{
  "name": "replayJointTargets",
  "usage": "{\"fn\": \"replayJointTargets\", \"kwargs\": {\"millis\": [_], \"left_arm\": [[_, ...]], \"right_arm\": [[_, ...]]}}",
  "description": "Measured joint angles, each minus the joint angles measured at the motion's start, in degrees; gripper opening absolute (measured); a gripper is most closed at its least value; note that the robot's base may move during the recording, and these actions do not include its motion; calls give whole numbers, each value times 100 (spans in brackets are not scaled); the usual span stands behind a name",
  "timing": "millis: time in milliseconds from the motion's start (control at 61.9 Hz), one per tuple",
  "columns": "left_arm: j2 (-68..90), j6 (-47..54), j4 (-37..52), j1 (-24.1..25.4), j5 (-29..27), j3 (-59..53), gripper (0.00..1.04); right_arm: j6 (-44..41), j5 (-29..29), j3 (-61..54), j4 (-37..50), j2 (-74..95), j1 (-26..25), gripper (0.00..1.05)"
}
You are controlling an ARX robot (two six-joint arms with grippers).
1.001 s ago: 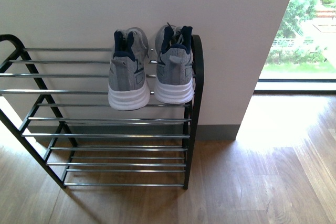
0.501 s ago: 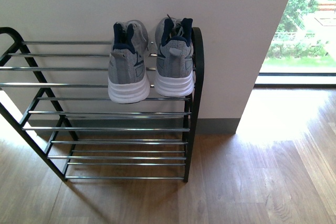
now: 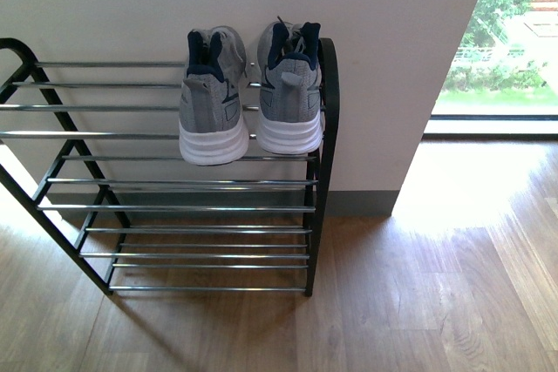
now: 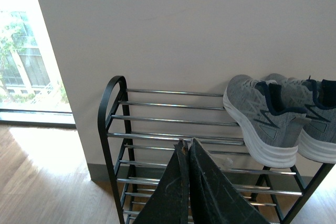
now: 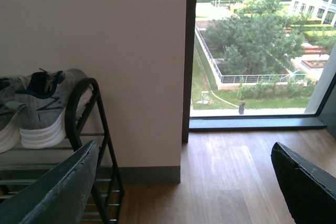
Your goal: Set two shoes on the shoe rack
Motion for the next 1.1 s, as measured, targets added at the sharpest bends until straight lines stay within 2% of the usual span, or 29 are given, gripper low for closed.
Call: {"fn": "replayJointTargets", "kwargs": {"millis": [549, 678, 1066, 1082, 1098], "left_arm": [[-903, 0, -905, 0, 2, 0, 1], [-1725, 2, -1862, 0, 2, 2, 1], [-1808, 2, -1912, 4, 0, 2, 1], [-1808, -2, -1912, 4, 0, 2, 2], [-1808, 2, -1912, 4, 0, 2, 7]], "right_arm": [[0, 0, 0, 0, 0, 0, 96], [2, 2, 0, 0, 0, 0, 96], [0, 0, 0, 0, 0, 0, 96], [0, 0, 0, 0, 0, 0, 96], [0, 0, 0, 0, 0, 0, 96]]}}
